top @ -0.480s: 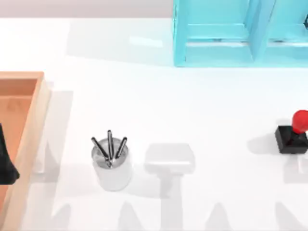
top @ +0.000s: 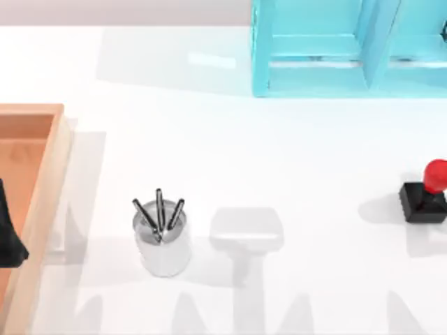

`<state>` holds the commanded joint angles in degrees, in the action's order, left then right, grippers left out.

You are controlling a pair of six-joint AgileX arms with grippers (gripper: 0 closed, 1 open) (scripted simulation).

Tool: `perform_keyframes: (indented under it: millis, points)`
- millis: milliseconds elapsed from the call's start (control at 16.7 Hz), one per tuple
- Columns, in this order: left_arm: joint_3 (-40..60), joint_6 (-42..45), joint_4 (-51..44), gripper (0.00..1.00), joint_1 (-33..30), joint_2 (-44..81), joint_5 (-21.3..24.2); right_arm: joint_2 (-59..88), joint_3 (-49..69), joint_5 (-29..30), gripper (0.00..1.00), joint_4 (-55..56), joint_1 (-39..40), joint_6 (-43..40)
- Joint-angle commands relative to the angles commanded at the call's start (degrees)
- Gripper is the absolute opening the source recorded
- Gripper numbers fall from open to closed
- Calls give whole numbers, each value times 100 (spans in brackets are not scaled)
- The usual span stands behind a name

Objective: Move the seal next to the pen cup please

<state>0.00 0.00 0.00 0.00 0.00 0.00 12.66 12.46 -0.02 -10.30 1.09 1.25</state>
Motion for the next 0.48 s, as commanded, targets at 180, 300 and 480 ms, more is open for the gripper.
perform_keyframes:
  millis: [180,300,480]
  points:
    - [0,0,0,100,0,0,0,1457,1283,9,100,-997,93,117]
    - [0,0,0,100,0,0,0,2654,2237,15,100,-1761,165,203]
    - [0,0,0,100,0,0,0,4458,3647,16,100,-2970,282,335]
